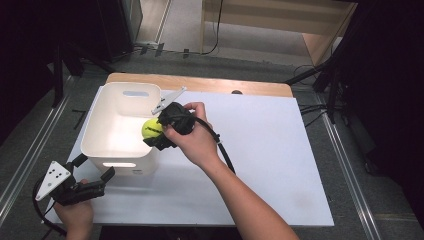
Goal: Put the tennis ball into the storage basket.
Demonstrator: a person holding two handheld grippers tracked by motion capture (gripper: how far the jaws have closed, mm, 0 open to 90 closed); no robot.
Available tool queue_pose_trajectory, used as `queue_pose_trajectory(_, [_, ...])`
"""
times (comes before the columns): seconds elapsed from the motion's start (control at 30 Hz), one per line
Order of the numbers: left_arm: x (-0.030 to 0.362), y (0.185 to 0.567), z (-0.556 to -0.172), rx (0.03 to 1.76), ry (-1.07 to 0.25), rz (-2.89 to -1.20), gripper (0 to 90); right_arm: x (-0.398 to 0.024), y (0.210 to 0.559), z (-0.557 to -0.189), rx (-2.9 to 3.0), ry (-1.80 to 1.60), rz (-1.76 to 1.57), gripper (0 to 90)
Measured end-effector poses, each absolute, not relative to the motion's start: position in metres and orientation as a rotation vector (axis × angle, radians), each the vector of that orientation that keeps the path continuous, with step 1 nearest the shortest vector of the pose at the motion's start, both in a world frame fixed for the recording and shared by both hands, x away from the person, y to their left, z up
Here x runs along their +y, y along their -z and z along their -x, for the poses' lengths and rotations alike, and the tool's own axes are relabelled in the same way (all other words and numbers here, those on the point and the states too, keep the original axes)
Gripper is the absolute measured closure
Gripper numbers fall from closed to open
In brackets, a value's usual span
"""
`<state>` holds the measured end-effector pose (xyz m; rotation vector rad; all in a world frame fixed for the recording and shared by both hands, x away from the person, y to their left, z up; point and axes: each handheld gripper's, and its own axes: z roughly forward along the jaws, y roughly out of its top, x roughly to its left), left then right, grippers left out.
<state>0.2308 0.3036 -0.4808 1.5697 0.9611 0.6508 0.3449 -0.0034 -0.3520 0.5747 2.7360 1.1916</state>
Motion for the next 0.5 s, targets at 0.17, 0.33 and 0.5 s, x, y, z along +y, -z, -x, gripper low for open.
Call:
queue_pose_trajectory(0.17, [0.304, 0.481, -0.231, 0.963, -0.650, -1.571, 0.0, 0.002, 0.350, -0.346, 2.739, -1.193, -0.559, 23.5])
queue_pose_trajectory(0.33, [0.304, 0.481, -0.231, 0.962, -0.649, -1.566, 0.0, 0.010, 0.348, -0.346, 2.748, -1.200, -0.543, 23.5])
queue_pose_trajectory(0.5, [0.304, 0.481, -0.231, 0.964, -0.647, -1.563, 0.0, 0.017, 0.351, -0.347, 2.757, -1.200, -0.528, 23.5])
